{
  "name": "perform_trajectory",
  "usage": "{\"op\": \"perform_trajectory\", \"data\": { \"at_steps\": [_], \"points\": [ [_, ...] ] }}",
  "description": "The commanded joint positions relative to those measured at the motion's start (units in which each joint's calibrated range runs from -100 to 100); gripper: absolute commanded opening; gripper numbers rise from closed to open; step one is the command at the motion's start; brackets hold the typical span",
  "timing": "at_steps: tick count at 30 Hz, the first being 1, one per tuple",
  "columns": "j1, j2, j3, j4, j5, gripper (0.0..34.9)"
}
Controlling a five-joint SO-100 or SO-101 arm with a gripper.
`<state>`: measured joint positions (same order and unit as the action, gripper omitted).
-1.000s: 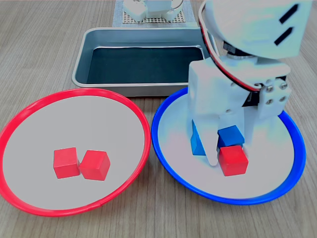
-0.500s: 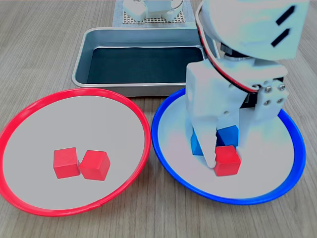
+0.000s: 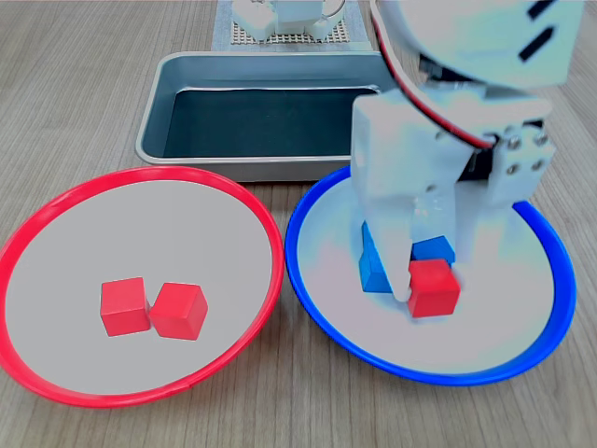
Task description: Relocate any misplaced blocks to their matching dishes.
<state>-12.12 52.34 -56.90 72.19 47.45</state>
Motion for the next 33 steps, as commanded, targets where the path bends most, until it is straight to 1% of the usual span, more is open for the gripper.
{"op": "perform_trajectory", "data": {
  "at_steps": [1,7,10,13,17,25,28,33],
  "points": [
    [2.2,-13.8,6.2,-0.3,-1.1,0.3],
    [7.7,-28.3,22.3,-1.4,-0.5,0.3],
    [11.4,-35.5,33.5,-5.2,0.4,0.3],
    [14.8,-41.0,44.4,-11.2,1.0,0.3],
    [17.9,-44.6,54.3,-17.3,0.9,0.3],
    [20.8,-43.1,63.0,-26.3,0.4,0.3],
    [21.4,-40.4,62.1,-27.1,0.3,0.3],
    [22.4,-34.9,57.2,-26.4,0.3,0.3]
  ]
}}
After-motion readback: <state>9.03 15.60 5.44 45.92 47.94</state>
